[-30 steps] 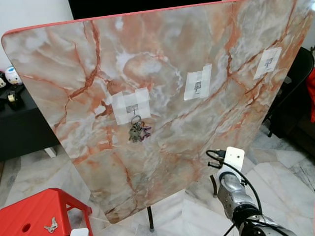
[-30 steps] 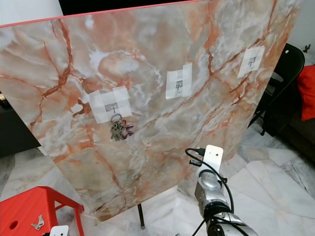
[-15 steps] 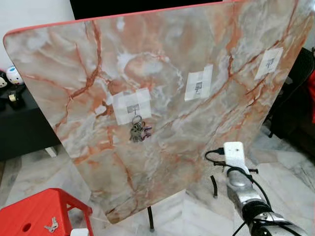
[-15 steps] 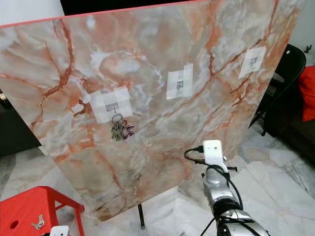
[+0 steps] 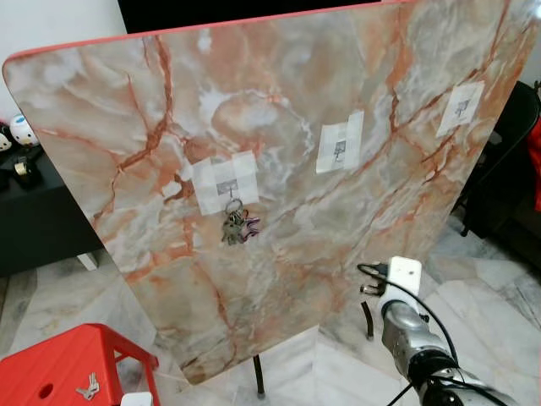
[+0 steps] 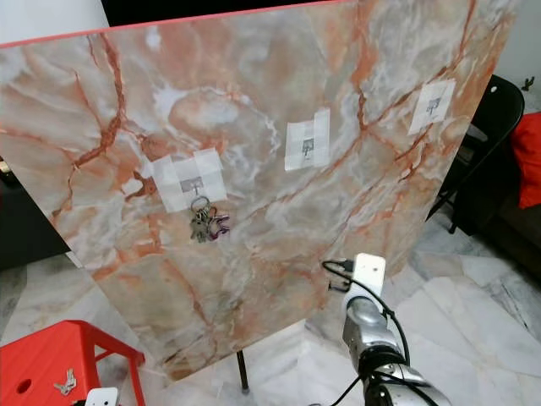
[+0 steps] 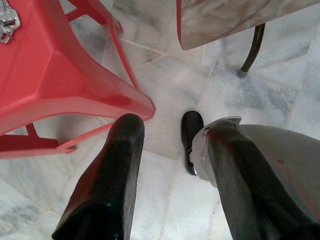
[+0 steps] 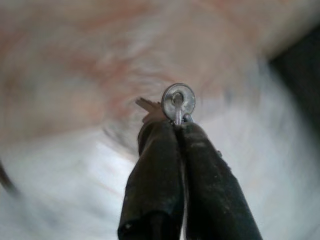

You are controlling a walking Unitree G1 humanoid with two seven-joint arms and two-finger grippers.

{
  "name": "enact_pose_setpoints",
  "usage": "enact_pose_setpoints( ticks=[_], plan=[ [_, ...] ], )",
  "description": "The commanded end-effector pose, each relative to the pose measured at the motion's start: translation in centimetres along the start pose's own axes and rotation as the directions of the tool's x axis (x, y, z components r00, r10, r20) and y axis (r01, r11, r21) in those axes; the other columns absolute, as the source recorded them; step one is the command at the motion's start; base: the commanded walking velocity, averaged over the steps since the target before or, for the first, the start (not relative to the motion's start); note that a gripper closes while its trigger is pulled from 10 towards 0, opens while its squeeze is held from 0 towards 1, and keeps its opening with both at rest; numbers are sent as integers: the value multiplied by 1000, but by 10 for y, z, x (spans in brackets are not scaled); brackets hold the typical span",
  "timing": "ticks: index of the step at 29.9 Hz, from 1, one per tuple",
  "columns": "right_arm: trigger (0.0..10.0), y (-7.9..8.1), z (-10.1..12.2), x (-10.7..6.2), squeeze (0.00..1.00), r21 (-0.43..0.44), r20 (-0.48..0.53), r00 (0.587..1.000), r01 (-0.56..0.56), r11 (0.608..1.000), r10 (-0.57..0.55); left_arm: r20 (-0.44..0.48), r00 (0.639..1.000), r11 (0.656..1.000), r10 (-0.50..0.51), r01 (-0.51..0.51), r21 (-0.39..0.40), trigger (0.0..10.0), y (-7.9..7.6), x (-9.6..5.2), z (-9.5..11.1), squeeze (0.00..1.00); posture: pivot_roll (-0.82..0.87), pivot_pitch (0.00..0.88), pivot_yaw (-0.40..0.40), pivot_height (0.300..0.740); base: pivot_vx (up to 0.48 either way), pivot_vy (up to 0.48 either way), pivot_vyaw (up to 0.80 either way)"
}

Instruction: Hang keys on a hook

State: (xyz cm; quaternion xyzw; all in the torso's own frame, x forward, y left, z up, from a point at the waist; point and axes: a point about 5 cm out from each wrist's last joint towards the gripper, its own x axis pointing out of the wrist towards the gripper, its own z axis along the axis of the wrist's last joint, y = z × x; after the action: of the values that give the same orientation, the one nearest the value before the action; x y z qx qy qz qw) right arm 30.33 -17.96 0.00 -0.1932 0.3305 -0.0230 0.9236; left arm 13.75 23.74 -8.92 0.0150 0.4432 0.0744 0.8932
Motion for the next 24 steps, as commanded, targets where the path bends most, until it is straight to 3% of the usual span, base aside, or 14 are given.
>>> enact_pose_setpoints(
  ticks=[1, 4, 6, 7, 9, 10, 11, 13, 14, 17, 18, 20, 23, 24],
  plan=[
    [10000, 6, 1, -1, 0, -107, 23, 998, -47, 993, 50, -25, 1000, 1000, -3, 4, 19, 10000, 2, -1, -5, 0, 52, 0, -19, 728, 0, 0, 0],
    [10000, 8, 3, -1, 0, -65, 24, 995, -95, 993, 96, -25, 1000, 1000, -2, 2, 20, 10000, 2, -1, -5, 0, 45, 0, -18, 728, 0, 0, 0],
    [10000, 14, 2, -2, 0, -116, 14, 985, -172, 978, 175, -25, 1000, 1000, -1, 1, 20, 10000, 2, -1, -5, 0, 43, 0, -18, 728, 0, 0, 0],
    [10000, 18, -1, -3, 0, -195, -4, 971, -236, 952, 240, -25, 1000, 1000, -2, 2, 19, 10000, 2, -1, -5, 0, 42, 0, -18, 728, 0, 0, 0],
    [10000, 24, -13, -6, 0, -407, -82, 935, -347, 845, 344, -25, 1000, 1000, -4, 4, 19, 10000, 2, -1, -4, 0, 42, 0, -19, 728, 0, 0, 0],
    [10000, 24, -19, -6, 0, -457, -123, 924, -377, 806, 362, -24, 1000, 1000, -5, 5, 18, 10000, 2, -1, -4, 0, 41, 0, -20, 728, 0, 0, 0],
    [10000, 22, -20, -6, 0, -466, -128, 925, -374, 802, 357, -24, 1000, 1000, -5, 6, 18, 10000, 2, -1, -4, 0, 43, 0, -21, 728, 0, 0, 0],
    [10000, 17, -16, -5, 0, -416, -94, 940, -337, 845, 329, -22, 1000, 1000, -6, 6, 18, 10000, 2, -1, -4, 0, 46, 0, -21, 728, 0, 0, 0],
    [10000, 14, -10, -4, 0, -350, -59, 948, -313, 883, 312, -22, 1000, 1000, -5, 5, 18, 10000, 2, -1, -4, 0, 49, 0, -21, 728, 0, 0, 0],
    [10000, 15, 10, -3, 0, -178, 38, 946, -311, 934, 322, -20, 1000, 1000, 0, 1, 19, 10000, 2, -1, -4, 0, 40, 0, -19, 728, 0, 0, 0],
    [10000, 21, 24, -4, 0, -88, 97, 925, -361, 929, 368, -15, 1000, 1000, 2, -1, 24, 10000, 3, -1, -3, 0, 42, 0, -19, 728, 0, 0, 0],
    [10000, 25, 29, -6, 0, -62, 121, 903, -407, 911, 411, -8, 1000, 1000, 0, 0, 28, 10000, 3, -1, -2, 0, 43, 0, -19, 728, 0, 0, 0],
    [10000, 32, 32, -9, 0, -141, 121, 865, -470, 871, 487, 15, 1000, 999, -6, 5, 33, 10000, 2, -1, 0, 0, 47, 0, -19, 728, 0, 0, 0],
    [10000, 35, 32, -11, 0, -241, 96, 836, -507, 827, 541, 31, 999, 998, -4, 2, 60, 10000, 2, -1, 2, 0, 51, 0, -21, 728, 0, 0, 0]
  ],
)
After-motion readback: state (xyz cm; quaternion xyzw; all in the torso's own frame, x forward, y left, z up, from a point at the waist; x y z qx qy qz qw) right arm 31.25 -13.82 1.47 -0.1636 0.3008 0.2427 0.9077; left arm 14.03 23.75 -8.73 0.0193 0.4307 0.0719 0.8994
